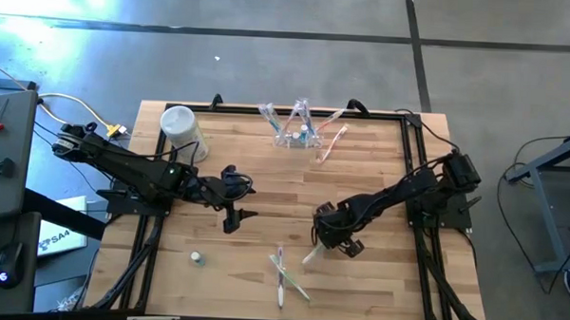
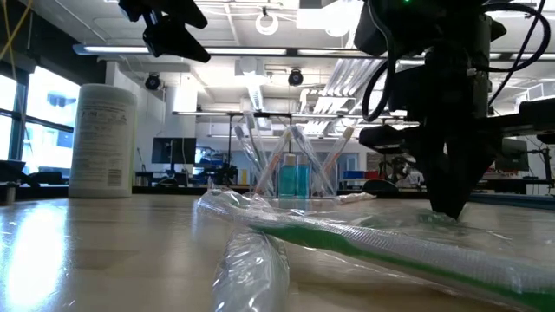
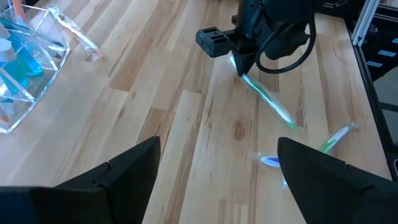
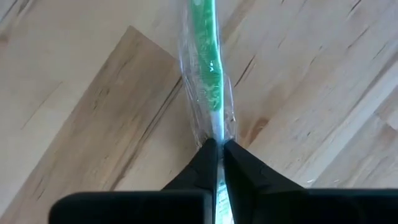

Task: Pick & Place toothbrushing station
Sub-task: Put the right green toothbrush into the transparent organizer

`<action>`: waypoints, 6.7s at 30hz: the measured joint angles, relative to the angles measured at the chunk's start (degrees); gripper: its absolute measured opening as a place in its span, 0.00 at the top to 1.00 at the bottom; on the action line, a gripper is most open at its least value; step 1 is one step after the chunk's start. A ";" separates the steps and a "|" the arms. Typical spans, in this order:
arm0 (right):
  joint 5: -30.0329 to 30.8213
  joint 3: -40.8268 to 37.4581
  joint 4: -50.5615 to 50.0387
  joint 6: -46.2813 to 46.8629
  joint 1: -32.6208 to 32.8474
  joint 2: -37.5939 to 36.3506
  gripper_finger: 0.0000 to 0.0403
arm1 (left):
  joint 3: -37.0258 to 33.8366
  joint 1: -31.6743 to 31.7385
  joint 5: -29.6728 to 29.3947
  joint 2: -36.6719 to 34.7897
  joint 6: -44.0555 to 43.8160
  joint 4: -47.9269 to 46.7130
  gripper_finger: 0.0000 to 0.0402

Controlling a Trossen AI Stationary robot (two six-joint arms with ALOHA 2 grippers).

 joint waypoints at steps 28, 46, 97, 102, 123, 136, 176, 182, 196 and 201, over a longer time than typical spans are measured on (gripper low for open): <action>55.00 3.32 -1.28 -5.56 9.62 -7.54 0.99 | -0.09 2.71 11.27 5.55 12.27 8.52 0.20; 76.27 6.67 20.98 -39.23 9.72 -7.61 0.99 | -0.07 11.80 23.44 16.13 9.14 23.24 0.20; 70.22 6.78 28.98 -44.99 8.17 -7.69 1.00 | -0.02 11.63 17.18 17.66 9.76 22.87 0.88; 70.22 6.78 28.98 -44.99 8.17 -7.69 1.00 | -0.01 11.63 17.16 17.68 10.56 23.12 0.77; 70.02 6.75 29.41 -45.16 7.39 -7.69 0.99 | 0.02 11.65 10.68 17.68 10.61 27.62 0.35; 69.89 6.75 29.42 -45.19 7.43 -7.69 0.99 | 0.02 11.67 7.30 17.68 10.60 30.13 0.35; 69.17 6.69 31.32 -46.69 7.43 -7.69 0.99 | 0.01 11.67 6.05 25.75 14.90 40.44 0.49; 69.17 6.71 31.31 -46.69 7.46 -7.69 0.99 | 0.00 11.67 6.08 25.77 15.11 41.29 0.71; 69.04 6.78 31.38 -45.21 7.67 -7.69 0.99 | 0.00 11.72 4.70 25.77 16.61 41.24 0.97; 71.11 6.78 31.73 -44.76 8.77 -7.69 0.99 | 0.02 11.67 4.72 25.73 16.64 41.49 0.97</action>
